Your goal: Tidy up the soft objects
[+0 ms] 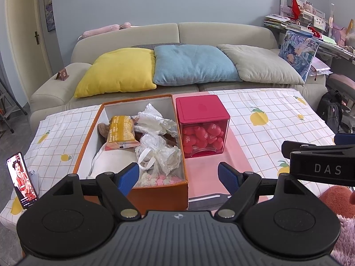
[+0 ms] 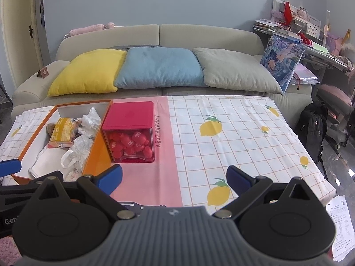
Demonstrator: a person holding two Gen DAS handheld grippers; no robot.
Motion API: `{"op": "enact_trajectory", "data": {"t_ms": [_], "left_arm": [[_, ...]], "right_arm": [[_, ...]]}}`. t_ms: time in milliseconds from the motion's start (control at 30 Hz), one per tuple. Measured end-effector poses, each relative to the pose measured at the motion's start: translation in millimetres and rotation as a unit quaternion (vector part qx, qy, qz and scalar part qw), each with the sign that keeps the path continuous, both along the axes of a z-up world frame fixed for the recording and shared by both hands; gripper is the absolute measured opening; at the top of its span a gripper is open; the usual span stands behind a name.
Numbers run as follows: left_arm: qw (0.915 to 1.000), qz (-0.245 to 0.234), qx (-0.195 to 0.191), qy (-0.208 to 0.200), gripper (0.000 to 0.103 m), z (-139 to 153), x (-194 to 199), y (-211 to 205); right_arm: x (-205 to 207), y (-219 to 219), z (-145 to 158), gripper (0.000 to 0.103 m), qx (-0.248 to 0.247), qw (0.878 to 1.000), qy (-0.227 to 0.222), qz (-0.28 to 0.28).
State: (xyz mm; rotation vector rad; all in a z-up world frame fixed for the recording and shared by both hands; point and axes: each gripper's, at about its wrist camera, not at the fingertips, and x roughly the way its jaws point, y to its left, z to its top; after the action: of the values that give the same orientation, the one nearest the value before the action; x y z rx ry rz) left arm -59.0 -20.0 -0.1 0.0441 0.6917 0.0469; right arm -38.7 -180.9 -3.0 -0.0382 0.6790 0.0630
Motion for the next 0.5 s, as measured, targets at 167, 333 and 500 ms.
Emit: {"op": "enact_trajectory", "data": {"t_ms": [167,333,500], "left_arm": [[1.0,0.0,0.0,0.0,0.094,0.3,0.7,0.0],[1.0,0.0,0.0,-0.001,0.094,0.4,0.9,0.1],[1.0,0.003,0.003,0.0,0.094,-0.3,0.6,-0.2]], "right_arm": [[0.1,0.1,0.1,0.098,0.0,1.0,0.0,0.0],[0.1,-0.1,-0.9,0.098,-0.001,1.0,0.002,0.0],[0.5,-0.3,-1.8,0.098,-0.003,1.0,0.002,0.001]]}}
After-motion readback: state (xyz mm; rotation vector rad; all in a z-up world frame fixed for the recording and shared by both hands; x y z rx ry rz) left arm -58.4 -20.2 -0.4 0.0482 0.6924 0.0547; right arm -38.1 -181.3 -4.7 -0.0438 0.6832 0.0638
